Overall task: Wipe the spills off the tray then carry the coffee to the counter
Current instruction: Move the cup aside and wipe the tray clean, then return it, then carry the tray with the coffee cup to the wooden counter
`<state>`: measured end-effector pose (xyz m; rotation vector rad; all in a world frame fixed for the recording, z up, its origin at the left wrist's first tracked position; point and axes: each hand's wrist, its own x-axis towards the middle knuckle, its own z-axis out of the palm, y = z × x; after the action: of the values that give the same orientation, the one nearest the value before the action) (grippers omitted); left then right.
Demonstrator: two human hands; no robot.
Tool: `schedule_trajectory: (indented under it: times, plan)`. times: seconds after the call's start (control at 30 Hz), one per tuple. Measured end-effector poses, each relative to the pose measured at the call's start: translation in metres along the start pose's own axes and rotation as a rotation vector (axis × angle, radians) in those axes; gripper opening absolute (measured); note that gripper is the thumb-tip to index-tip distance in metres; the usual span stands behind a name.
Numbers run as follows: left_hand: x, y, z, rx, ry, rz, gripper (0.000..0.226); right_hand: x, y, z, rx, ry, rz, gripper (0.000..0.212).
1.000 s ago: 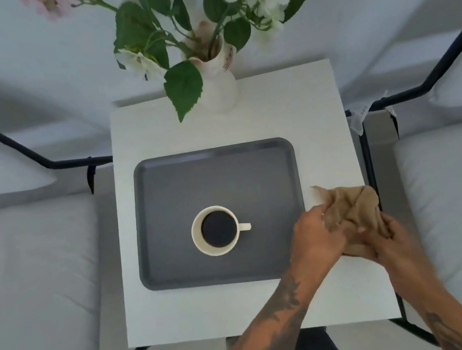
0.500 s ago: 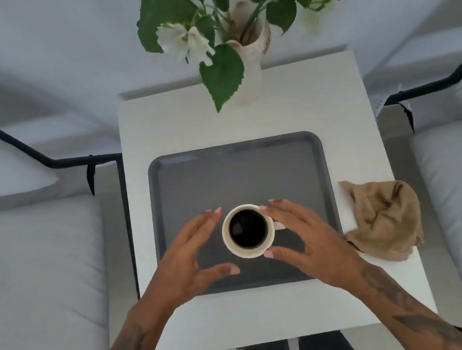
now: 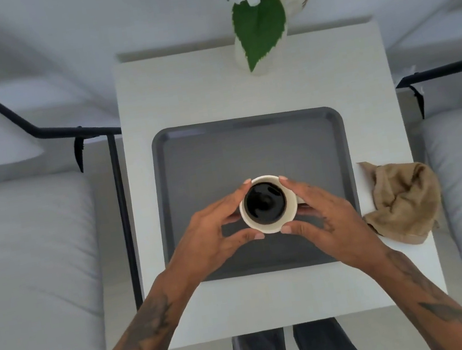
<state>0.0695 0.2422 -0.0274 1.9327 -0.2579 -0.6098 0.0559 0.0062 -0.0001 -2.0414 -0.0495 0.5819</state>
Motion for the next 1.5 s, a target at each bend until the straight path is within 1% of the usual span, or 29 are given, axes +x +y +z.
schedule_trajectory:
  times: [0.13, 0.4, 0.47, 0.5, 0.53, 0.63, 0.67, 0.7, 0.77, 0.83, 0.9, 0.97, 1.03, 1.13, 1.3, 1.5]
  plan:
    - [0.013, 0.006, -0.01, -0.033, 0.018, -0.011, 0.086, 0.014, -0.003, -0.009, 0.06, 0.027, -0.052, 0.069]
    - [0.022, 0.002, -0.013, -0.049, 0.017, -0.085, 0.088, 0.03, 0.004, -0.01, 0.067, -0.02, -0.013, 0.073]
    - [0.019, 0.001, -0.014, 0.034, 0.009, -0.087, 0.089, 0.026, 0.006, -0.014, 0.004, -0.039, -0.012, 0.078]
    - [0.015, -0.001, -0.016, 0.093, 0.04, -0.102, 0.087, 0.022, 0.009, -0.018, -0.039, 0.002, 0.001, 0.078]
    - [0.008, -0.004, -0.018, 0.142, 0.121, -0.136, 0.082, 0.017, 0.014, -0.021, -0.076, 0.101, 0.032, 0.074]
    - [-0.019, -0.023, -0.03, 0.242, 0.503, -0.252, 0.061, -0.003, 0.038, -0.031, -0.196, 0.581, 0.208, 0.044]
    - [-0.026, -0.03, -0.033, 0.27, 0.568, -0.3, 0.059, -0.01, 0.047, -0.034, -0.265, 0.668, 0.281, 0.041]
    - [-0.032, -0.036, -0.034, 0.289, 0.59, -0.347, 0.06, -0.015, 0.058, -0.035, -0.321, 0.694, 0.329, 0.041]
    - [-0.038, -0.044, -0.032, 0.302, 0.553, -0.405, 0.063, -0.02, 0.073, -0.035, -0.337, 0.652, 0.342, 0.04]
    - [-0.04, -0.047, -0.025, 0.313, 0.507, -0.399, 0.066, -0.021, 0.082, -0.031, -0.295, 0.594, 0.311, 0.039]
    - [-0.038, -0.048, -0.021, 0.324, 0.506, -0.384, 0.067, -0.019, 0.087, -0.026, -0.268, 0.547, 0.269, 0.042]
    - [-0.035, -0.049, -0.019, 0.324, 0.507, -0.409, 0.072, -0.016, 0.089, -0.022, -0.274, 0.512, 0.264, 0.048]
    - [-0.034, -0.05, -0.018, 0.349, 0.485, -0.432, 0.077, -0.013, 0.091, -0.022, -0.27, 0.502, 0.274, 0.054]
    - [-0.032, -0.053, -0.017, 0.398, 0.458, -0.422, 0.082, -0.011, 0.093, -0.023, -0.289, 0.493, 0.257, 0.057]
    - [-0.028, -0.055, -0.019, 0.378, 0.439, -0.441, 0.083, -0.008, 0.096, -0.027, -0.293, 0.463, 0.216, 0.057]
    - [-0.029, -0.056, -0.018, 0.339, 0.417, -0.42, 0.088, -0.009, 0.099, -0.034, -0.297, 0.394, 0.17, 0.056]
